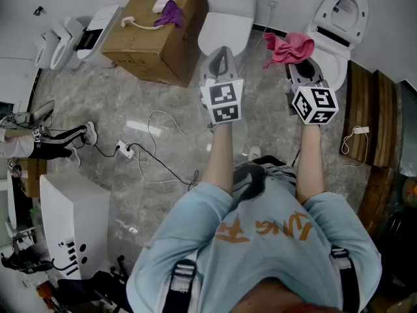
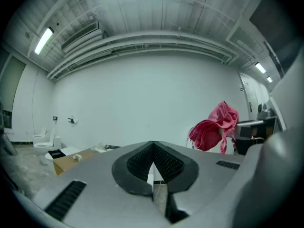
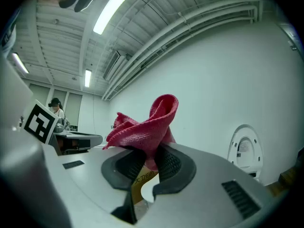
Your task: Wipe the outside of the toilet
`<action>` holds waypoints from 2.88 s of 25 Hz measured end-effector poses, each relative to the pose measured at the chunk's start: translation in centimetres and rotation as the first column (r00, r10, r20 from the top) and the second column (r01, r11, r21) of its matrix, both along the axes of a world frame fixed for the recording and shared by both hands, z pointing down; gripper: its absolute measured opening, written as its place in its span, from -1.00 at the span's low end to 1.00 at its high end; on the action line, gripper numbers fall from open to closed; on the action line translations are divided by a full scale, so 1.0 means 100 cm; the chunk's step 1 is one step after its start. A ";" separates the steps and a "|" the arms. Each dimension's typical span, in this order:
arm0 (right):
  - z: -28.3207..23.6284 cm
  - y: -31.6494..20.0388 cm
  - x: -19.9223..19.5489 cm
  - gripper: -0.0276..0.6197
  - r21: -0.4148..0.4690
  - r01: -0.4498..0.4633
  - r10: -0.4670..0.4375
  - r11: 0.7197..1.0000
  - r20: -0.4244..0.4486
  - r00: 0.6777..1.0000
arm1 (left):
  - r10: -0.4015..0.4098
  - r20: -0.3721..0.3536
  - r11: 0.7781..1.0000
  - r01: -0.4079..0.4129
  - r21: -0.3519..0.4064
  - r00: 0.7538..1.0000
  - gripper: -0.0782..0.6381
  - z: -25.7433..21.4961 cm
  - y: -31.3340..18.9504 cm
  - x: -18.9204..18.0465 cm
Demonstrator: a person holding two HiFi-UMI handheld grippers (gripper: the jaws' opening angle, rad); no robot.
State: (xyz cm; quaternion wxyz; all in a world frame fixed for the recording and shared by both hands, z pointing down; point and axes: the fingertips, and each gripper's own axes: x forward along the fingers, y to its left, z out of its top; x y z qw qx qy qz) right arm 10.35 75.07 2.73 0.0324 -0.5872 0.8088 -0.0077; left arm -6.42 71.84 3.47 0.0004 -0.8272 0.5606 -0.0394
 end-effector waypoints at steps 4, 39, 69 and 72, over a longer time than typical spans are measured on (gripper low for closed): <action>-0.001 -0.007 0.009 -0.69 0.010 0.004 -0.004 1.000 0.004 1.000 | -0.024 0.006 1.000 0.024 -0.012 1.000 -0.72 0.003 -0.008 0.000; -0.012 -0.094 0.056 -0.69 0.055 0.191 -0.196 0.980 0.100 0.975 | -0.088 -0.067 0.992 0.094 0.083 0.994 -0.72 -0.040 -0.073 0.028; -0.004 -0.379 -0.036 -0.69 0.107 0.197 -0.187 0.975 -0.104 0.977 | -0.027 -0.094 0.999 0.028 0.018 0.995 -0.72 0.013 -0.393 -0.040; 0.034 -0.440 -0.063 -0.68 0.041 0.193 -0.189 0.980 -0.077 0.979 | -0.028 -0.086 0.999 0.024 -0.049 0.996 -0.72 0.049 -0.450 -0.060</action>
